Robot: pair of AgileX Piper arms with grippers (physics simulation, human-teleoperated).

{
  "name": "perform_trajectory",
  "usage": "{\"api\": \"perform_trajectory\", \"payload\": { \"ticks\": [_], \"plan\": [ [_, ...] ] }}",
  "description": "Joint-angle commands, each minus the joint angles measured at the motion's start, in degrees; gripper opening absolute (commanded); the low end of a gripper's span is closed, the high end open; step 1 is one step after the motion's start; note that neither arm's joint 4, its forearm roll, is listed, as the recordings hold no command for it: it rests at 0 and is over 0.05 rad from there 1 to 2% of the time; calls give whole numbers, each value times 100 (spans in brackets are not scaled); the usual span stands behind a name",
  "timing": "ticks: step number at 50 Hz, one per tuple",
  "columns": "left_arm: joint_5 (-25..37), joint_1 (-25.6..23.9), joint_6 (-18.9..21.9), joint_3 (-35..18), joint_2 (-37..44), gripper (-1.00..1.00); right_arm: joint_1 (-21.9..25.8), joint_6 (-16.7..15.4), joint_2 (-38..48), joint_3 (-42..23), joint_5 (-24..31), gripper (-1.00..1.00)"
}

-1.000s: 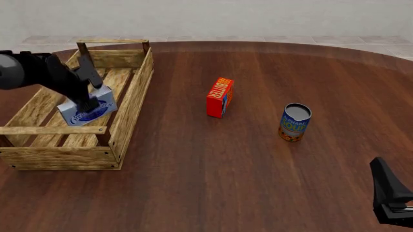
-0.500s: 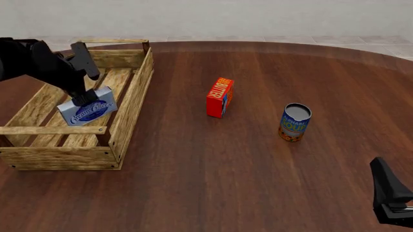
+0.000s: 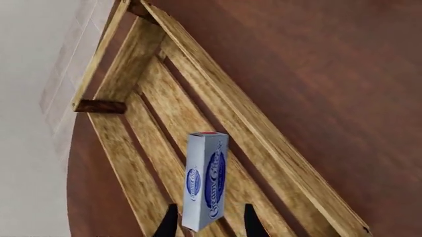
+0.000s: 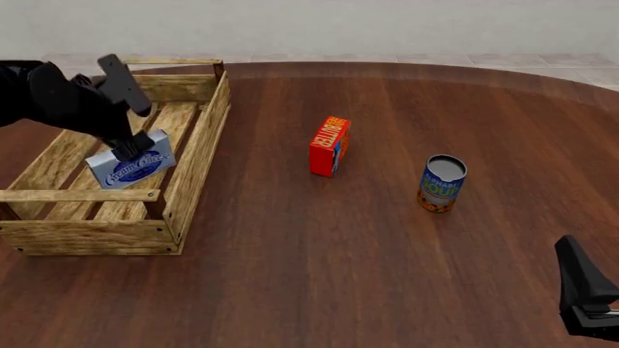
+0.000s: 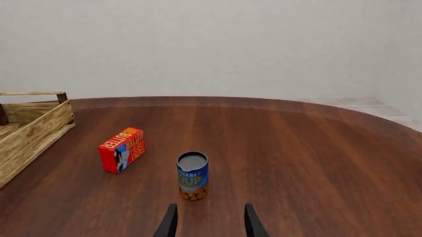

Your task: Pick up the cream cheese and put it in the tray.

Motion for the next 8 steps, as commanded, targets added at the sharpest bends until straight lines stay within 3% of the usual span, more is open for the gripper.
{"api": "perform_trajectory", "payload": {
  "ticks": [1, 8],
  "plan": [
    [-456, -85, -495, 555, -392, 100, 1, 7, 0, 0, 0, 100],
    [-670, -149, -892, 793, -696, 100, -2, 5, 0, 0, -6, 100]
  ]
}}
